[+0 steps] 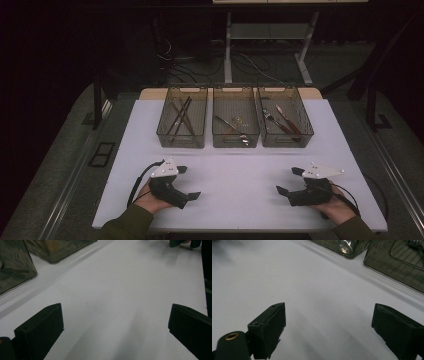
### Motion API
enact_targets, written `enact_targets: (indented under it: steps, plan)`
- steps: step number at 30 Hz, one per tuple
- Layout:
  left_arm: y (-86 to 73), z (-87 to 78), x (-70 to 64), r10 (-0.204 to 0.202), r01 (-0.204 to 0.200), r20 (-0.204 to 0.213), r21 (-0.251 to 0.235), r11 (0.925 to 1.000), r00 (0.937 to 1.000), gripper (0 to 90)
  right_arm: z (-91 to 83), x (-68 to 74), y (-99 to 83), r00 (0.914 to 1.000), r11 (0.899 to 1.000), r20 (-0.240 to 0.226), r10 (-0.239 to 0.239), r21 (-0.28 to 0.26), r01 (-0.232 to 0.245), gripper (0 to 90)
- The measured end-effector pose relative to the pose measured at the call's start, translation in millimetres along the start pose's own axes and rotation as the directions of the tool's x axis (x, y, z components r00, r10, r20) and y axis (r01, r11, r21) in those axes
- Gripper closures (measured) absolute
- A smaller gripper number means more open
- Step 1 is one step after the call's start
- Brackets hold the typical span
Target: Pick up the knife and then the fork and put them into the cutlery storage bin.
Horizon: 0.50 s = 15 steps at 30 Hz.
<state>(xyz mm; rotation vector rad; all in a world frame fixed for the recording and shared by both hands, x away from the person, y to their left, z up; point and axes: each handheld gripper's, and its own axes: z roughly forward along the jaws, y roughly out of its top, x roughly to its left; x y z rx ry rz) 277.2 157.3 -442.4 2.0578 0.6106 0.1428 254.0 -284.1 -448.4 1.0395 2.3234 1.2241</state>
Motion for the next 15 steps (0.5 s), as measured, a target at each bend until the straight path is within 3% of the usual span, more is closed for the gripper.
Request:
enact_targets:
  steps: [15]
  plan:
    - [-0.1,-0.2,-0.5,0.006,-0.006,0.0,0.003,1.0,1.0,0.0,0.2,0.3,-0.2,0.9999,1.0,-0.007,-0.009,0.006,0.009,12.1]
